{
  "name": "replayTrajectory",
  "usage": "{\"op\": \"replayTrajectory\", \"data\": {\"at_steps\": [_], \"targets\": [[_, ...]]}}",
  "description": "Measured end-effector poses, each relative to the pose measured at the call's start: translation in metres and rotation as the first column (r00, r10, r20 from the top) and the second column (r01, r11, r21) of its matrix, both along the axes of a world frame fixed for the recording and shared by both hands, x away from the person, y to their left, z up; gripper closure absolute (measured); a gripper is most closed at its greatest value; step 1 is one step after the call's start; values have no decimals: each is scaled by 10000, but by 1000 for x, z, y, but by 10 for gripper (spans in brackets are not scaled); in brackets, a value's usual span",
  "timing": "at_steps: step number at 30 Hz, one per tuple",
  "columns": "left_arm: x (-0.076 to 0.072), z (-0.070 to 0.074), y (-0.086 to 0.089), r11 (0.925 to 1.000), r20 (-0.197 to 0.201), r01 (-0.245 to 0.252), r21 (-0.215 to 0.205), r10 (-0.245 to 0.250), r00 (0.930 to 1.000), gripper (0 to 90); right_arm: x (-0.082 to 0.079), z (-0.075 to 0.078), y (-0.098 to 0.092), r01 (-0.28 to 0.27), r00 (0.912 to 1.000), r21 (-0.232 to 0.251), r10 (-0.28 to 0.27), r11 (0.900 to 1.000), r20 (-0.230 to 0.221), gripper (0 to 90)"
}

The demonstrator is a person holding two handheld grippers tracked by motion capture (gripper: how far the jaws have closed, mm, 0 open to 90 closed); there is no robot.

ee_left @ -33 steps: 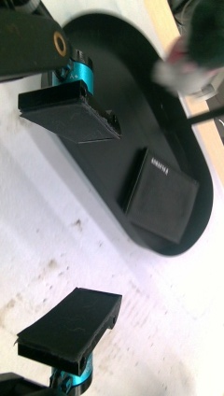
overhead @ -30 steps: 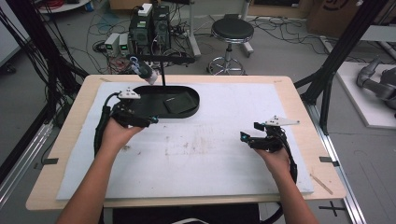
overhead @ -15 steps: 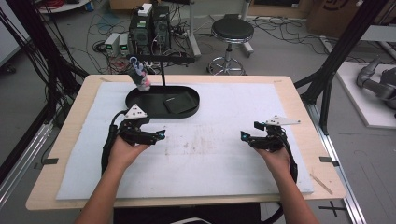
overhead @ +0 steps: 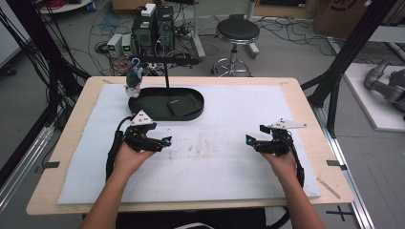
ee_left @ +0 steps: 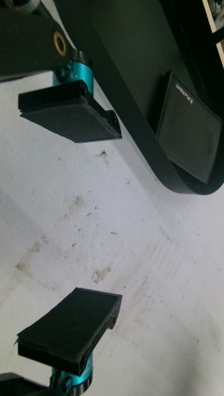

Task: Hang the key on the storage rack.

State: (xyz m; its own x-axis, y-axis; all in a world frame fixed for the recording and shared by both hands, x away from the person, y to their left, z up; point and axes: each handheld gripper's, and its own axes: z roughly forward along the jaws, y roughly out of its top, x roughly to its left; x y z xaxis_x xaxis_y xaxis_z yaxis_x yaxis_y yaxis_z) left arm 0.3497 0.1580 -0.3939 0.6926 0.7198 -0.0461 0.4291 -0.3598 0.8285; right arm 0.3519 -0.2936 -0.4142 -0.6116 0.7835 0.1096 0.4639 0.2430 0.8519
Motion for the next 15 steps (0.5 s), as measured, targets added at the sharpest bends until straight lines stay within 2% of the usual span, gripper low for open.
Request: {"op": "replayTrajectory", "data": {"at_steps": [15], "targets": [[1, 0, 3, 9999, -67, -102, -69, 102, 9999, 179, 0, -1, 3, -27, 10000, -140, 27, 9999, -7, 201]]}}
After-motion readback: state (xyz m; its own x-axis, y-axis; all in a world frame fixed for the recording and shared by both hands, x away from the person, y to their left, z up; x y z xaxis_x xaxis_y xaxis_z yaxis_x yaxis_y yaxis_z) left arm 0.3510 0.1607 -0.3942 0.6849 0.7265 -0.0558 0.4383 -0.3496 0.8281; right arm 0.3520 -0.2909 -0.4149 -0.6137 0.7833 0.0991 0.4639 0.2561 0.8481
